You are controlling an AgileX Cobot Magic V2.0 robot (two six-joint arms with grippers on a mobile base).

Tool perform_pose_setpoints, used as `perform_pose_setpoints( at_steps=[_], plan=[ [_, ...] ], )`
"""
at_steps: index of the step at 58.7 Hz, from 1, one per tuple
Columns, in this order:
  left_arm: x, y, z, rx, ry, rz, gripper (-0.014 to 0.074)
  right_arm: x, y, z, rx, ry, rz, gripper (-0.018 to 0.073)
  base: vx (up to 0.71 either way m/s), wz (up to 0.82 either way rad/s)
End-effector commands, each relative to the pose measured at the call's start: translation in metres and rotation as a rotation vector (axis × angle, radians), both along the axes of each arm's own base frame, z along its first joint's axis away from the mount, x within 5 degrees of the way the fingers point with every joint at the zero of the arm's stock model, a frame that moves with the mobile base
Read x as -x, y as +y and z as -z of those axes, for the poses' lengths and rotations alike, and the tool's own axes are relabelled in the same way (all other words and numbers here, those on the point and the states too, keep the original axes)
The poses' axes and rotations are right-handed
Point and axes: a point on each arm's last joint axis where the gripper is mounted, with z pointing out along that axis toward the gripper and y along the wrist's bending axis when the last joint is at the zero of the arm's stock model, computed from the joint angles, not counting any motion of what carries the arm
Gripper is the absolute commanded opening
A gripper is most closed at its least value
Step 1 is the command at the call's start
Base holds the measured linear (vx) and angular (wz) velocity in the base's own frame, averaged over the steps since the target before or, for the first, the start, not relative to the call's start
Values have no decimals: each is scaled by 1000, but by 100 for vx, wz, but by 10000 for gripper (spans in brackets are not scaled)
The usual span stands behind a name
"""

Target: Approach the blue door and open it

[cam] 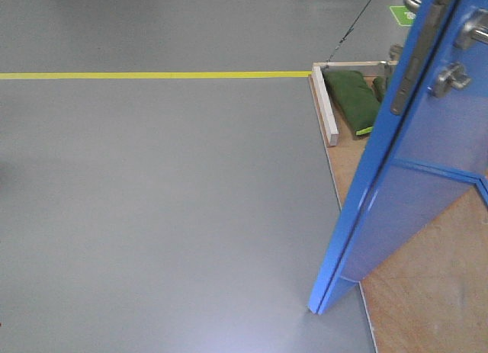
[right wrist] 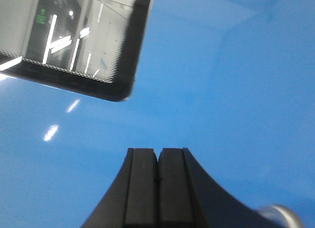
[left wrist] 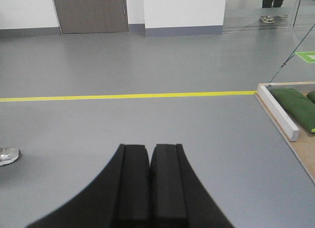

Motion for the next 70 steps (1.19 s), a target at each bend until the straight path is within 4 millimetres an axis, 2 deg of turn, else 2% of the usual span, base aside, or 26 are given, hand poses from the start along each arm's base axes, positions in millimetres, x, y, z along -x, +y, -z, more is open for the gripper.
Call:
perform_pose_setpoints(
  at_steps=[1, 12, 23, 33, 52, 70],
  plan=[
    [1, -1, -17, 3, -124, 6, 73, -11, 15, -35, 25, -109, -19, 12, 0, 0],
    [1, -1, -17, 3, -124, 6, 73, -50, 40, -50, 35, -151, -111, 12, 0, 0],
    [1, -1, -17, 3, -124, 6, 73, -76, 45, -54, 38, -170, -145, 12, 0, 0],
    [1, -1, -17, 3, -124, 6, 73, -97, 53, -50, 35, -161, -195, 12, 0, 0],
    [1, -1, -17, 3, -124, 6, 73, -111, 83, -39, 22, -128, -307, 12, 0, 0],
    [1, -1, -17, 3, -124, 6, 73, -111, 85, -38, 22, -124, -326, 12, 0, 0]
  ],
)
